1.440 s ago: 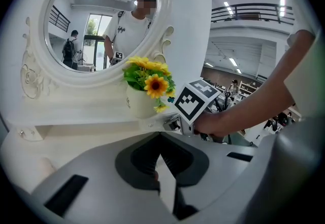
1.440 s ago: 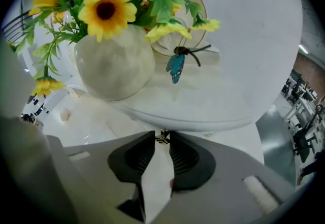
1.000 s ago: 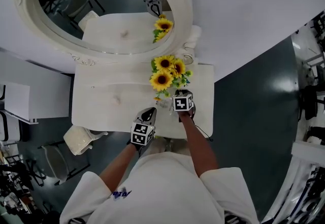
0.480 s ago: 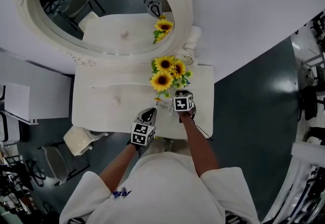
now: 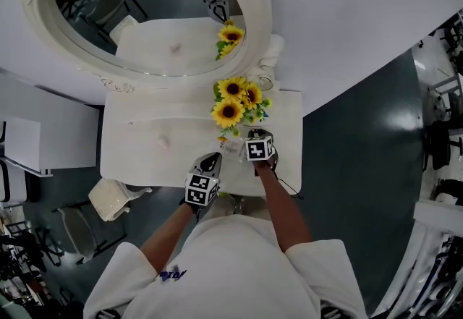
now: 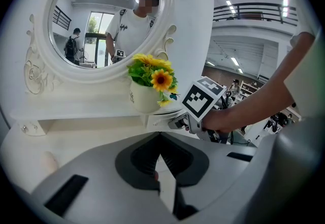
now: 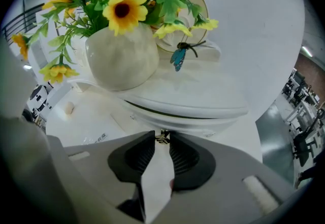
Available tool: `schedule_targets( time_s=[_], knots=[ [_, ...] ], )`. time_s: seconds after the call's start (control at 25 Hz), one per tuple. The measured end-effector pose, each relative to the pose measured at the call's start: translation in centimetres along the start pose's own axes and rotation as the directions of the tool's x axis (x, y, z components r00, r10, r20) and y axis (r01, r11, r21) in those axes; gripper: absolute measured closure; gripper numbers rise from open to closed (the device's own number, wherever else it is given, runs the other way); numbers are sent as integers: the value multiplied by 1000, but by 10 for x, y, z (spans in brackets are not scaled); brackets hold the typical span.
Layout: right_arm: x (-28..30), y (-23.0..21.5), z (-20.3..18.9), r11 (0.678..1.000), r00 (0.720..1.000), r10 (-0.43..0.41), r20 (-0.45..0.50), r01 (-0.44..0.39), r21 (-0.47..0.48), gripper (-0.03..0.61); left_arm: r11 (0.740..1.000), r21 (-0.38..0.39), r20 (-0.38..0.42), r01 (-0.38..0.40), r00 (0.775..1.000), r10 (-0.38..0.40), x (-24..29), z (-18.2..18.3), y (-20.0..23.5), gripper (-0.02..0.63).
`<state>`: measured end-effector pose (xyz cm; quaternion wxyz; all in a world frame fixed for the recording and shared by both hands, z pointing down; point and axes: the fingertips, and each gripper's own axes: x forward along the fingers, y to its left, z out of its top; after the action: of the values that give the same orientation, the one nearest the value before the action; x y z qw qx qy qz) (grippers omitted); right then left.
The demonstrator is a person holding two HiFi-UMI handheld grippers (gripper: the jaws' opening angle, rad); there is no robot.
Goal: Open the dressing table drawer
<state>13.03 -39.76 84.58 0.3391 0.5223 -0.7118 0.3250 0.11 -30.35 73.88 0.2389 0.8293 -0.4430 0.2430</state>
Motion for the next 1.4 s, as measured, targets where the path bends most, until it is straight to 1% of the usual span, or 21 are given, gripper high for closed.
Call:
schedule_targets(
  time_s=[0.28,1.0,1.24,1.4],
  knots=[
    [-12,4,2,1000,1000,17,5,-18,13,477,1000,-2,8,7,1000,-7,-4,2,-9,604],
    [-17,7,-10,1000,1000,15,-10,-15,26,477,1000,6,46,-13,999,13,-22,4,-3,604],
    [-17,7,-8,999,1000,12,-18,-11,35,477,999,-30,59,-33,998,35,-25,3,3,604],
    [-17,7,-10,999,999,14,-29,-13,38,477,999,-27,54,-26,998,28,-26,1,2,604]
  ],
)
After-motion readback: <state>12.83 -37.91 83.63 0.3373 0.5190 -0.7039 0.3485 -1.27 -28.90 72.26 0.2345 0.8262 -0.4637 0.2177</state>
